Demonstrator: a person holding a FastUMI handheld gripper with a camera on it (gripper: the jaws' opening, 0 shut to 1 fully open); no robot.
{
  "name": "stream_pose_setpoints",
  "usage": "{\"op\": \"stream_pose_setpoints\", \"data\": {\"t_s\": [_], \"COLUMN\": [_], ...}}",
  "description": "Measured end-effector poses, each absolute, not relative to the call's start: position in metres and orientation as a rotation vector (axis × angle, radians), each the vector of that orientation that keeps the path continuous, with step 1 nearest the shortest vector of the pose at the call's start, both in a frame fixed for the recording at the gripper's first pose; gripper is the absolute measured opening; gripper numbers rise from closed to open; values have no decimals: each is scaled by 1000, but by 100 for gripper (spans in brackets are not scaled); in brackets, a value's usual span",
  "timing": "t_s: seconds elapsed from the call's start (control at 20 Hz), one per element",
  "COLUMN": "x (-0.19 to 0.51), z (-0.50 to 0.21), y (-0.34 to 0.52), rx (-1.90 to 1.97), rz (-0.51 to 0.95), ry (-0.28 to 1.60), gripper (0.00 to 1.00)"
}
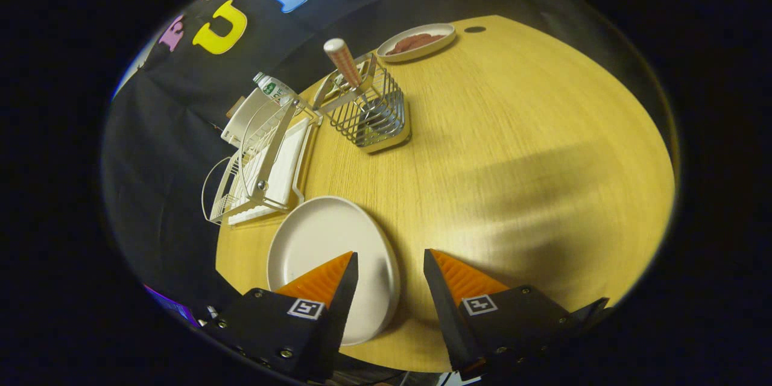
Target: Take the plate from the dish rack, then take the spoon from the basket and place it into the plate.
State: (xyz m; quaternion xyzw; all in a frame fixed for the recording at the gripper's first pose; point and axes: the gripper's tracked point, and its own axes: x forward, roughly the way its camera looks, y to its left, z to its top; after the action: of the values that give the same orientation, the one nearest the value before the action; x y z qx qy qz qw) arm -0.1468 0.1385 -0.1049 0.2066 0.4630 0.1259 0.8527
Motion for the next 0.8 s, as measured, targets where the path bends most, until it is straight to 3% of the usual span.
{"op": "stream_pose_setpoints", "data": {"t_s": [0.6,0.8], "x": [-75,-58], "z": [52,74], "y": [93,96], "rx": [129,58], "rz": [182,171], "ry": [273,140], "gripper": [68,68]}}
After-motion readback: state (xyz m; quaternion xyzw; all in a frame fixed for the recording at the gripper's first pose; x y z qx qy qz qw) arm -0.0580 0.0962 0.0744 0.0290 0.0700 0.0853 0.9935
